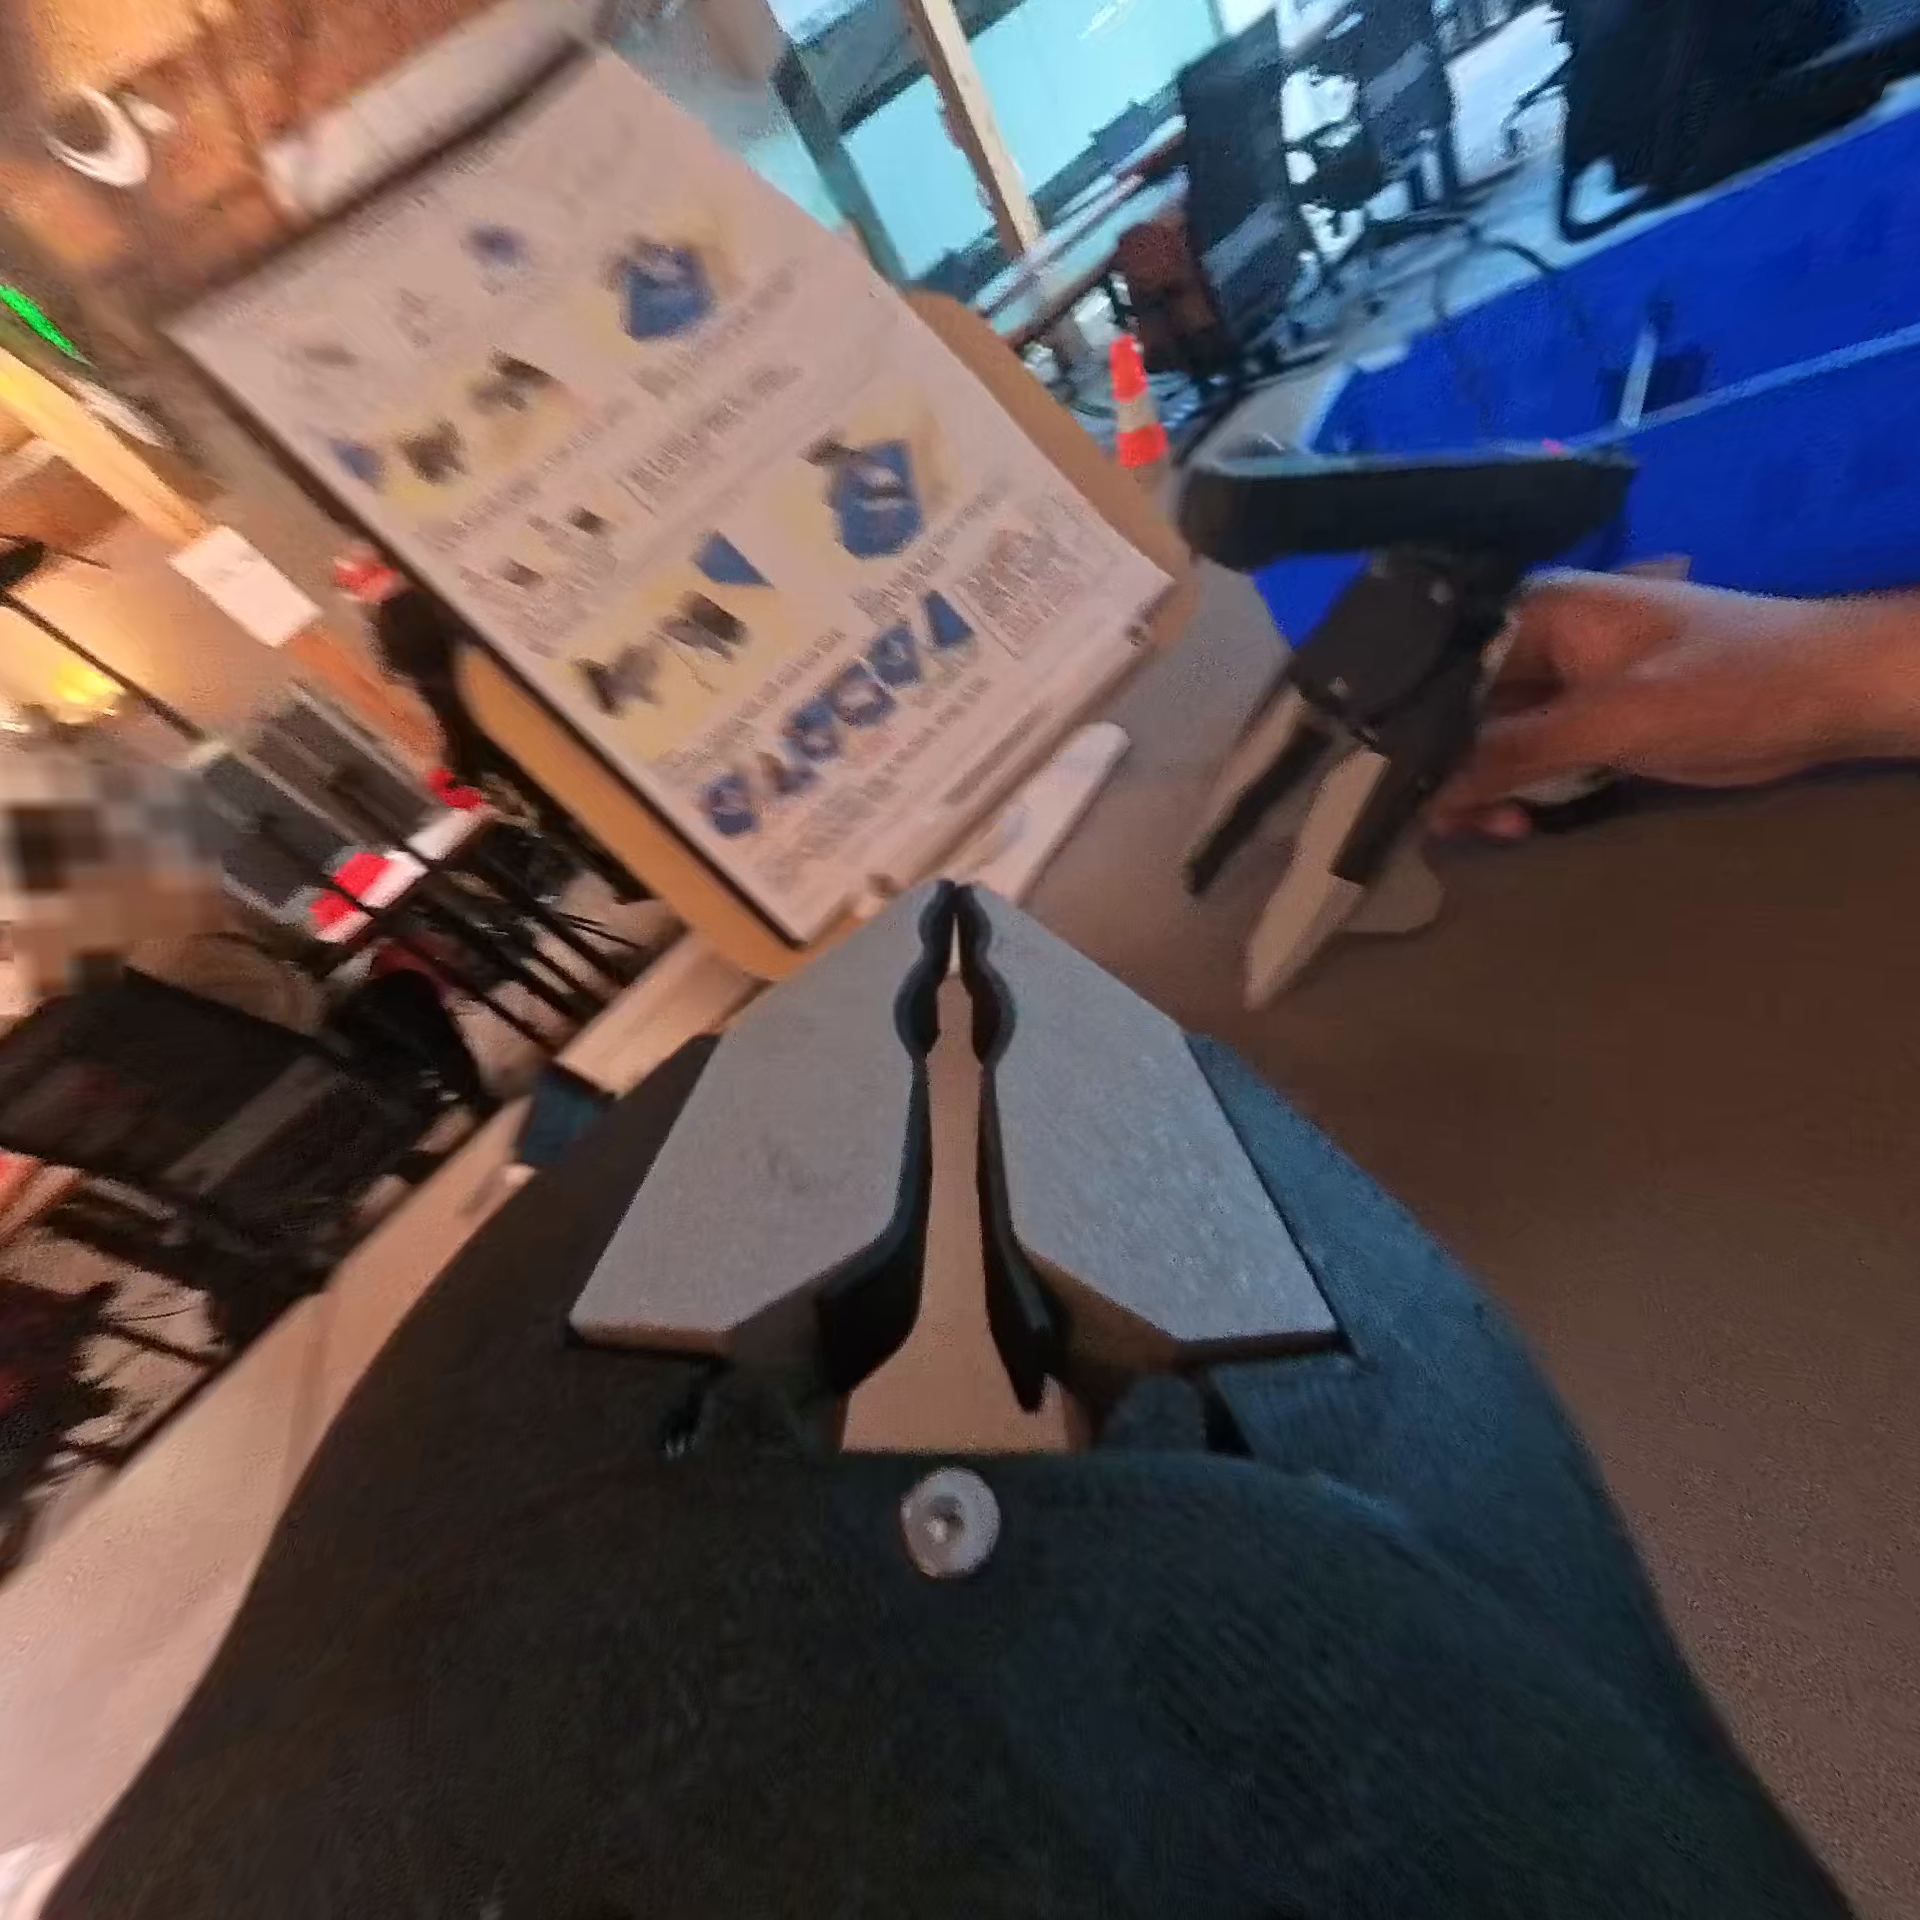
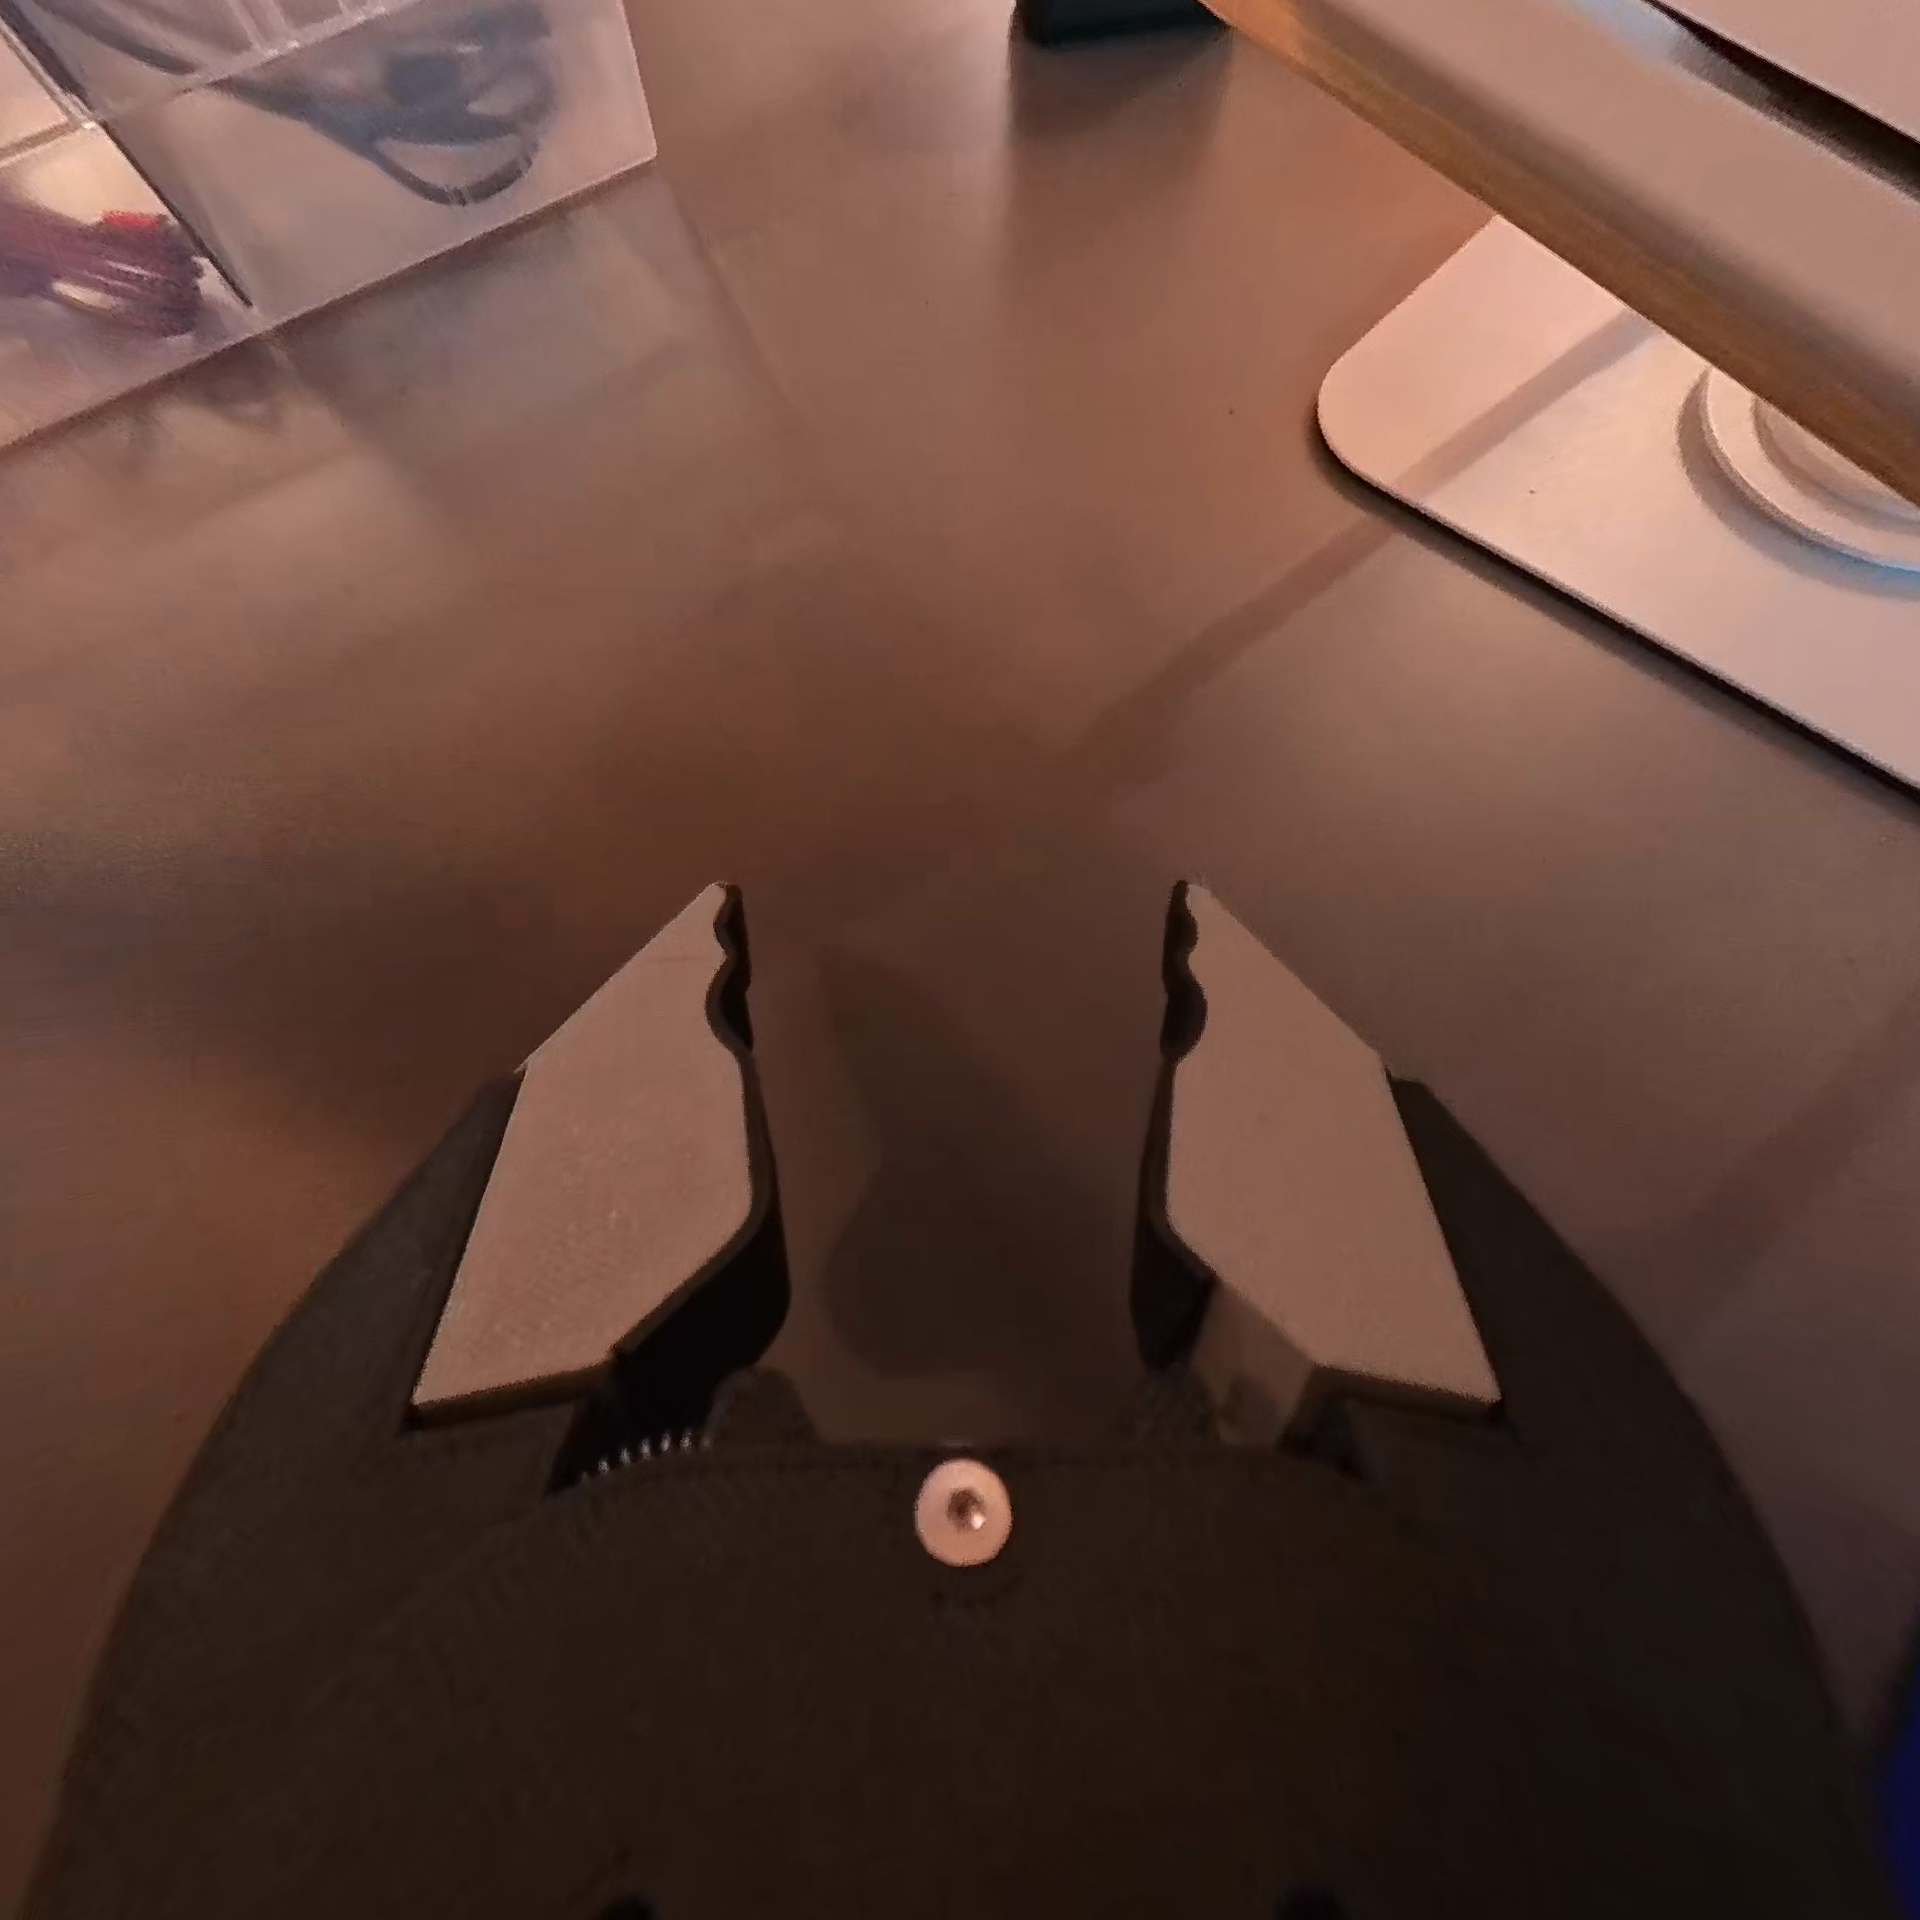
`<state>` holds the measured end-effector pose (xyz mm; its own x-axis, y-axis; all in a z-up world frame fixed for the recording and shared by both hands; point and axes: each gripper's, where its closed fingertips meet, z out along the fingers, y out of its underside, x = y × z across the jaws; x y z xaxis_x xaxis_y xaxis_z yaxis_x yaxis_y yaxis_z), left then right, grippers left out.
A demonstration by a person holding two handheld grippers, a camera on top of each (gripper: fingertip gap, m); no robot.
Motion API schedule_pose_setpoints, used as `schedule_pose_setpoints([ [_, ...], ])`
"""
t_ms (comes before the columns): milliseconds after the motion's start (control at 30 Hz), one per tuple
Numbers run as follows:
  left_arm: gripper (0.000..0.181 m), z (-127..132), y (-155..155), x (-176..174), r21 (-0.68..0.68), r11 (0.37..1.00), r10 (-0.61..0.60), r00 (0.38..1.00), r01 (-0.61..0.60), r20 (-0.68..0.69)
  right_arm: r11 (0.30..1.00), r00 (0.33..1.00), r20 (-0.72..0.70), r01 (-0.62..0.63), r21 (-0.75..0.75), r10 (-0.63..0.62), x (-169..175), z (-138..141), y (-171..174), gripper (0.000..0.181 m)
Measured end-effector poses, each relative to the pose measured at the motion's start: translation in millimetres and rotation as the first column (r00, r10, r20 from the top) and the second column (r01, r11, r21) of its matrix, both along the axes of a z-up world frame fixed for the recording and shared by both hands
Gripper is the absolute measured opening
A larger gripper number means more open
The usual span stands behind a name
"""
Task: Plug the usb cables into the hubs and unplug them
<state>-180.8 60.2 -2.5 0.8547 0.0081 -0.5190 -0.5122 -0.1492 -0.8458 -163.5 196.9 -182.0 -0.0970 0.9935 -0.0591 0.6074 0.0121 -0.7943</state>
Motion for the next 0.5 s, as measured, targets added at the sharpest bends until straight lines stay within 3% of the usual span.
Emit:
schedule_pose_setpoints([
  [67,0.000,41.2,-13.7,-22.0,0.008,0.999,0.041,0.999,-0.041,-0.007,1.000,1.000,0.008,0.015,-0.006,-0.015,0.3,-1.1,2.3,0.077],
  [133,0.004,66.0,-22.5,-59.8,-0.047,0.992,0.116,0.993,-0.115,0.018,1.000,1.000,0.010,0.025,-0.010,-0.025,0.5,-1.4,3.7,0.077],
  [233,0.017,68.2,-30.2,-137.8,-0.185,0.946,0.276,0.961,-0.268,0.019,1.000,1.000,0.008,0.030,-0.010,-0.030,0.7,-1.2,4.5,0.076],
  [367,0.030,14.4,-43.1,-234.8,-0.434,0.805,0.435,0.900,-0.404,-0.031,0.999,0.999,0.014,0.033,-0.007,-0.033,1.3,-2.4,4.9,0.076],
  [500,0.029,-69.7,-60.6,-264.2,-0.742,0.609,0.453,0.891,-0.282,0.033,0.999,0.999,0.018,0.037,-0.013,-0.036,1.5,-3.0,5.5,0.075],
])
